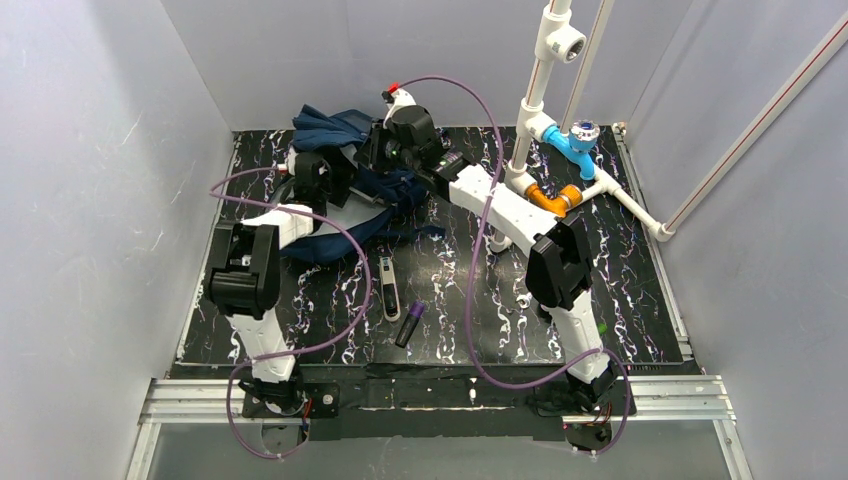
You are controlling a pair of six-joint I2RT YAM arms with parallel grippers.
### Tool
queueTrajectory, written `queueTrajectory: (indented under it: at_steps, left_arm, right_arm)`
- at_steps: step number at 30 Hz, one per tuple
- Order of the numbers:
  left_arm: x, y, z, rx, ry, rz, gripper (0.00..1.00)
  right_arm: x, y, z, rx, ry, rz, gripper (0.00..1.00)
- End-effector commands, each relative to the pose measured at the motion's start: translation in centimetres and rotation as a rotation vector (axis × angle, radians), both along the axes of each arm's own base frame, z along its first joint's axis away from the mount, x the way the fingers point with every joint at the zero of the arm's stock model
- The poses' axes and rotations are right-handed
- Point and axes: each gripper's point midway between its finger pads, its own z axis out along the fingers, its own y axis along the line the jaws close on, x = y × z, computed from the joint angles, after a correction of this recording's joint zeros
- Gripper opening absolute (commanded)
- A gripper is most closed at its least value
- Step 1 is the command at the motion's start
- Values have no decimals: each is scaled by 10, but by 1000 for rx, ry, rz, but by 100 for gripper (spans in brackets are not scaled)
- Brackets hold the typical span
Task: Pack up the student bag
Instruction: Place the book in the student bag.
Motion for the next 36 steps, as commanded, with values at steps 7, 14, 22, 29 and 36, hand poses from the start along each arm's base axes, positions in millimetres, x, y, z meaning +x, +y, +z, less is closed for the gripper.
queueTrajectory:
  at_steps: [7,14,22,29,36]
  left_arm:
    - [-125,-10,22,235,135,-371,98]
    - [-176,11,33,191,146,-389,95]
    - [-148,14,33,111,117,-335,67]
    - [-87,12,2,57,121,-272,32]
    - [-33,-19,-27,34,175,-261,21]
  right_arm:
    - [-6,-22,61,-36,-214,63,1]
    - [-9,-27,54,-83,-234,88,1]
    - [-14,-21,61,-46,-231,111,1]
    - [-24,-14,52,-11,-172,160,1]
    - [-32,-15,51,-21,-161,163,1]
